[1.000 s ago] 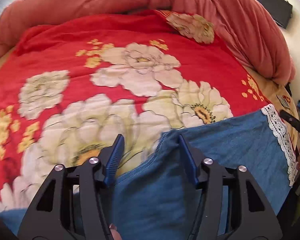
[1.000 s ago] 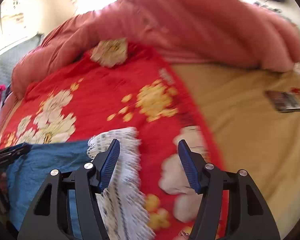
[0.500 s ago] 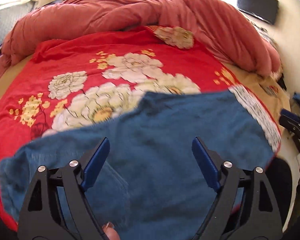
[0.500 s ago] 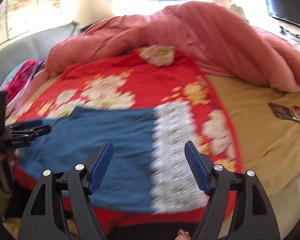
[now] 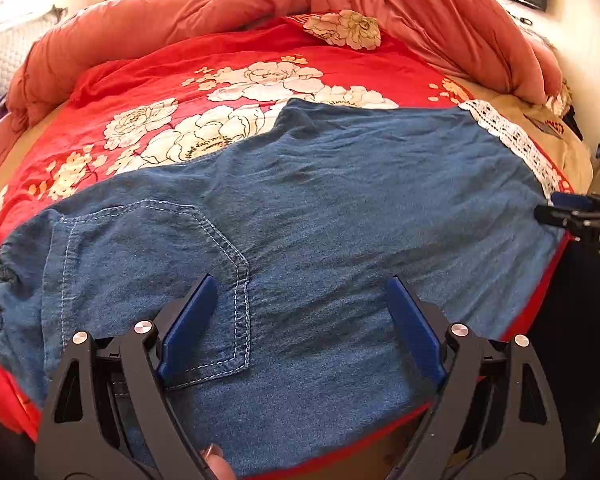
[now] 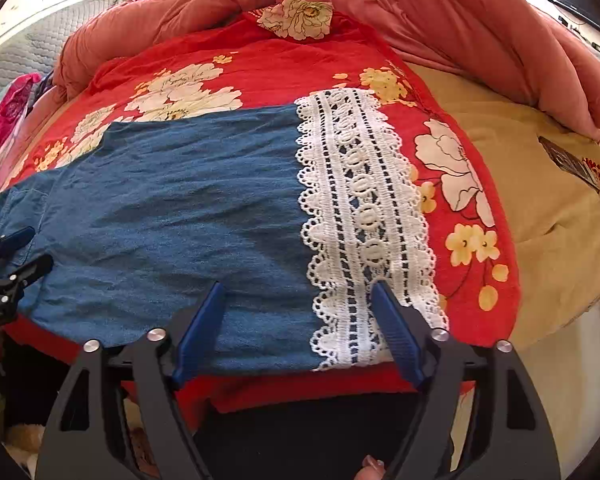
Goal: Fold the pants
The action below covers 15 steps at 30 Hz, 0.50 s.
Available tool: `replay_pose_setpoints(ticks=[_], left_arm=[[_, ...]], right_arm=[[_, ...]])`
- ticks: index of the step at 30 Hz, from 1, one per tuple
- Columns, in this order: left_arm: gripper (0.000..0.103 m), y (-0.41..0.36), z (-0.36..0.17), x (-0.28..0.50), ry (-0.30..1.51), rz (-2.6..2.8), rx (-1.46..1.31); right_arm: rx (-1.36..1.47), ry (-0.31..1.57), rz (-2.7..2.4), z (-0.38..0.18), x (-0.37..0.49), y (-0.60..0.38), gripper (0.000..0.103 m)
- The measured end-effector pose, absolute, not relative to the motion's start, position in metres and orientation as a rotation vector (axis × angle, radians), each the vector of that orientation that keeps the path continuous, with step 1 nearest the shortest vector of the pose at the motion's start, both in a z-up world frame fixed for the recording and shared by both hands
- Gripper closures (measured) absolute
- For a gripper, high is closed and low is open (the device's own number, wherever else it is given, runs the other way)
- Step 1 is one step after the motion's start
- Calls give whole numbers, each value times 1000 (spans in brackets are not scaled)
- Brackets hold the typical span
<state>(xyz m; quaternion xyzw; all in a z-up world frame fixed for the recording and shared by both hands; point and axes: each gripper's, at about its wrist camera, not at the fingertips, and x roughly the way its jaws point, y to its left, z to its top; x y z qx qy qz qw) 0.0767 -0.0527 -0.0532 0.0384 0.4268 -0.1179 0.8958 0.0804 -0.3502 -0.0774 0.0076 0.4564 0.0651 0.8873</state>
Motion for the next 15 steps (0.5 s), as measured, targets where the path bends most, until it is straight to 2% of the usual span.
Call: replay_pose_setpoints(ticks=[2, 10, 12, 15], left_arm=[[22, -51, -50, 75, 885, -245, 64], [19, -55, -30, 62, 870, -274, 50], [18, -58, -24, 59, 860, -285, 46], [17, -65, -12, 55, 841, -302, 43]], right_arm=[[39, 932, 149, -74, 79, -352, 21], [177, 850, 154, -50, 56, -373, 21], [184, 829, 139, -43, 49, -378, 16], [197, 803, 124, -37, 41, -387, 16]])
